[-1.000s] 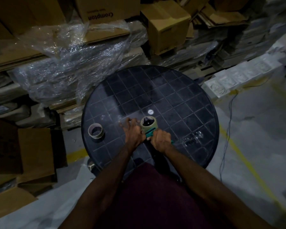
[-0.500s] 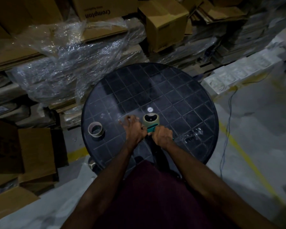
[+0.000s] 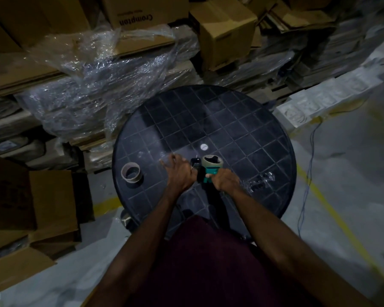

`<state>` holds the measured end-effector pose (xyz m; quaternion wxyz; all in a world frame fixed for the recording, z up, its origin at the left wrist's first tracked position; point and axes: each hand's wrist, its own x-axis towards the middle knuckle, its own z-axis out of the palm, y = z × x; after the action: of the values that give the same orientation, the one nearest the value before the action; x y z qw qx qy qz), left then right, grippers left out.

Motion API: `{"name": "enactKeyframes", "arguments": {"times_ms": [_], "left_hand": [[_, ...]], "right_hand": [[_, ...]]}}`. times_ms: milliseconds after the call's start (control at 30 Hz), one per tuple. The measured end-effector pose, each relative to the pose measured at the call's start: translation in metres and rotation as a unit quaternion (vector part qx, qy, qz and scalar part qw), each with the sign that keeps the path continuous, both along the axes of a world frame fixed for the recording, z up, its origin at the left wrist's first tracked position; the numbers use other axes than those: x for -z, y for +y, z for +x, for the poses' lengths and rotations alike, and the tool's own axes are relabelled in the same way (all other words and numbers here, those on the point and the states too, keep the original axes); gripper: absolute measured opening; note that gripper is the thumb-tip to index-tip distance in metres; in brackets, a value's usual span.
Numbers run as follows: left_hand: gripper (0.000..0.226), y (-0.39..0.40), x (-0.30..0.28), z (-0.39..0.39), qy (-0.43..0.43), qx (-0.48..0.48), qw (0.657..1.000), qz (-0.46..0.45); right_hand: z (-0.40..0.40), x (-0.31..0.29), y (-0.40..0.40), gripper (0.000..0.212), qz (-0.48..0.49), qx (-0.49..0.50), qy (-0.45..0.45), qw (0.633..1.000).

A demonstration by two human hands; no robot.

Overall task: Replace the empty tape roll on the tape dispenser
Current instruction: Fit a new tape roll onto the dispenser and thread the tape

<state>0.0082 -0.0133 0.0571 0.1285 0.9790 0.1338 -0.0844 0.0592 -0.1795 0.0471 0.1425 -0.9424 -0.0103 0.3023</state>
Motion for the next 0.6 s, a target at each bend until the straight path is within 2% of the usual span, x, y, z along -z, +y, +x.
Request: {"name": "enactKeyframes", "arguments": {"times_ms": [167,267,433,600], "left_hand": [[0.041,0.005,-0.001,-0.002,0.005,0.016,1.0,-0.015],[0.036,0.008,-0.004,-0.001,-0.015,-0.008,0.99,-0.14],[0.033,0.008,-0.002,-0.003,-0.044,-0.051,0.959,-0.274],[0.036,0.005,0.0,0.001,-0.034,-0.075,0.943,-0.321]], "right_hand": [[0.003,0.01,-0.014,0.077,0.039,0.046,0.061,0.996],[-0.002,0.013,-0.017,0.086,0.081,0.072,0.077,0.991],[-0.004,0.007,-0.017,0.064,0.13,0.065,0.112,0.983],[-0.005,0.006,-0.017,0.055,0.152,0.074,0.127,0.977]]}}
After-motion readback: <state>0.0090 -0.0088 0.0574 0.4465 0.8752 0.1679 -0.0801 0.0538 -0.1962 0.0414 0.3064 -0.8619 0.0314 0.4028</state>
